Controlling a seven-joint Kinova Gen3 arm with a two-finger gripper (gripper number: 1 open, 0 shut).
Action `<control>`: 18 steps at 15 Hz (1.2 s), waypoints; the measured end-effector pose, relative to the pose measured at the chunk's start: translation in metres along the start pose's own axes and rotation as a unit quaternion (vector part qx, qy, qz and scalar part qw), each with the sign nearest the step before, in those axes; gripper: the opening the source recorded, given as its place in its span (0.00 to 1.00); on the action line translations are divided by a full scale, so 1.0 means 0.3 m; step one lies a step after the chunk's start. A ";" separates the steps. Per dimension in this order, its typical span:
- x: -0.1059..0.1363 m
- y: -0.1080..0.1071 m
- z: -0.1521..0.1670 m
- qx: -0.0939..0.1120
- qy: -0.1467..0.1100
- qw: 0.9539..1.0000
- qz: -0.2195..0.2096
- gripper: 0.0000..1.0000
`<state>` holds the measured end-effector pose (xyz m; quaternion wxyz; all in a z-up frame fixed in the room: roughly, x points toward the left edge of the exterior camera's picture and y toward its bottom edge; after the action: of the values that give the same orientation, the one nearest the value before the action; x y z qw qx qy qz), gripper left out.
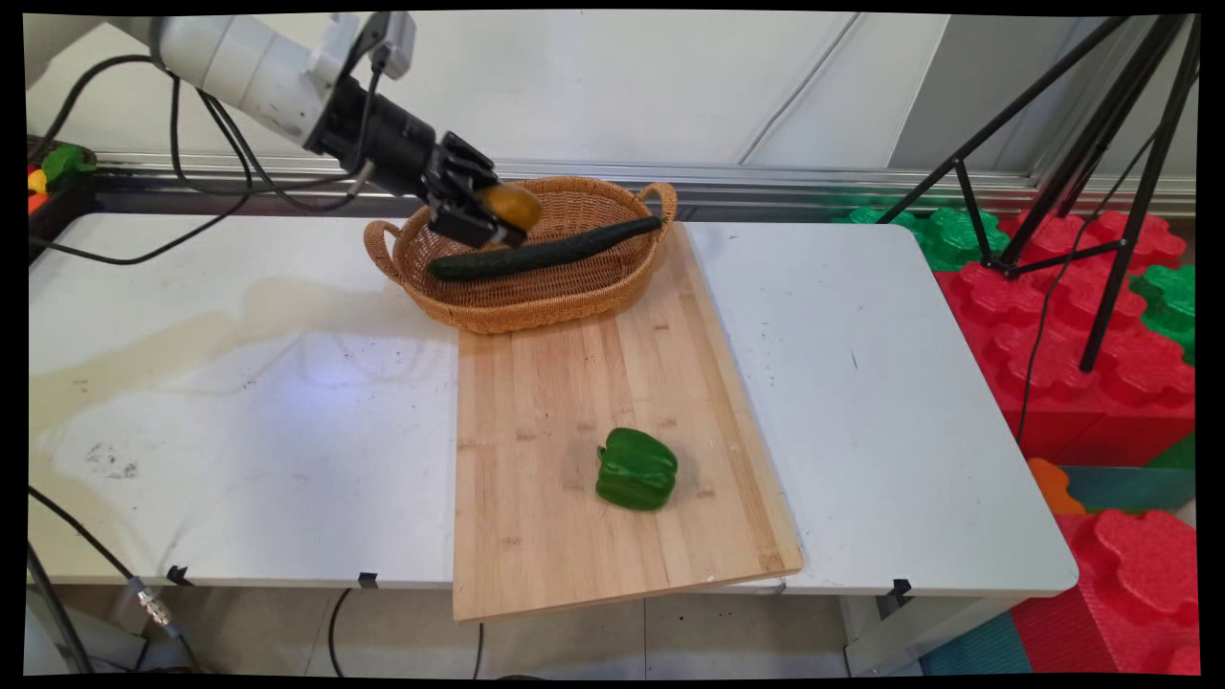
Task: Place the picked object in the vegetable basket
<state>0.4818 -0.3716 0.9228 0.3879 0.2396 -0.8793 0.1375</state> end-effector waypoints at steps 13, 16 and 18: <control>-0.139 -0.245 0.095 0.092 -0.059 0.994 -0.032 0.00; -0.158 -0.288 0.154 0.105 -0.070 0.991 -0.038 0.00; -0.170 -0.312 0.183 0.113 -0.076 0.990 -0.041 0.00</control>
<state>0.5271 -0.4583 0.8535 0.2959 0.3278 -0.8743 0.2013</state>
